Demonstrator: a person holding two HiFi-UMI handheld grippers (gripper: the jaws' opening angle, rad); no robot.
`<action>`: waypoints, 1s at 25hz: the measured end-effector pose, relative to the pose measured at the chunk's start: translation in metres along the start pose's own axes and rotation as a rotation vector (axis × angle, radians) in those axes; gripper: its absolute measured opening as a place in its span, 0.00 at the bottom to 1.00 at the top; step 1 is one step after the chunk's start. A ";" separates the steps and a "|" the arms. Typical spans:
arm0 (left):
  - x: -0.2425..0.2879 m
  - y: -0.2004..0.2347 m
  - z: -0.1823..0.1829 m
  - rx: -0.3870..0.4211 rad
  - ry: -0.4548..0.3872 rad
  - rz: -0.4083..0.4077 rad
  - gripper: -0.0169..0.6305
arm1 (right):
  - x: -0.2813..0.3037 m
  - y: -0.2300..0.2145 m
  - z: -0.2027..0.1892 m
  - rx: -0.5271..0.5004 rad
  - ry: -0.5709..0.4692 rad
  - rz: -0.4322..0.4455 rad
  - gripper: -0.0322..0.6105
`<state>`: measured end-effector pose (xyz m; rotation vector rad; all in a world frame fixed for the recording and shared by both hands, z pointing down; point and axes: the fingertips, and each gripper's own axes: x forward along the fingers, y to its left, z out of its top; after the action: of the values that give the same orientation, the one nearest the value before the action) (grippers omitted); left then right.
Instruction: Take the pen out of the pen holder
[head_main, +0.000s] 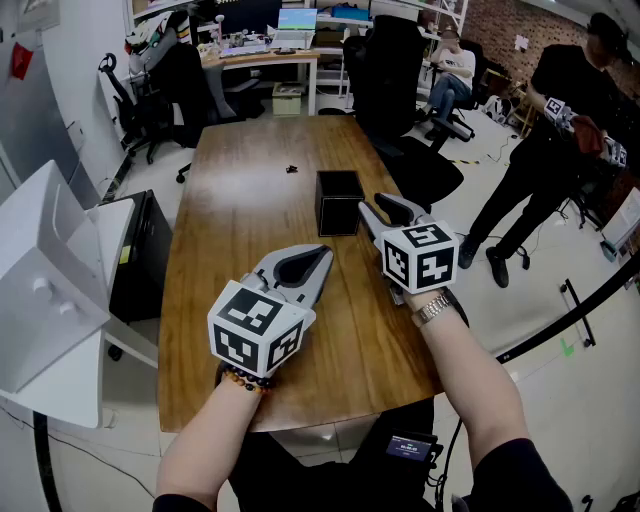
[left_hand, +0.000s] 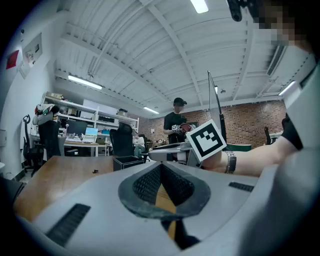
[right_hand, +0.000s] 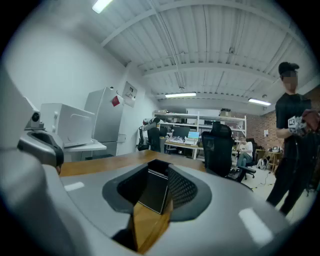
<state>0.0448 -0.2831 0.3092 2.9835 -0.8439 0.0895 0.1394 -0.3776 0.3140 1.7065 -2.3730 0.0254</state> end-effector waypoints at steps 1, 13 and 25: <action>0.003 0.002 -0.001 -0.005 0.000 0.003 0.03 | 0.007 -0.004 -0.002 0.003 0.008 -0.001 0.24; 0.021 0.020 -0.016 -0.024 0.034 0.037 0.03 | 0.060 -0.021 -0.014 -0.009 0.072 0.045 0.21; 0.009 0.018 -0.007 -0.002 0.038 0.063 0.03 | 0.047 -0.021 0.008 -0.022 0.000 0.025 0.13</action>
<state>0.0424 -0.3025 0.3176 2.9431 -0.9334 0.1465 0.1433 -0.4291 0.3130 1.6672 -2.3857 0.0040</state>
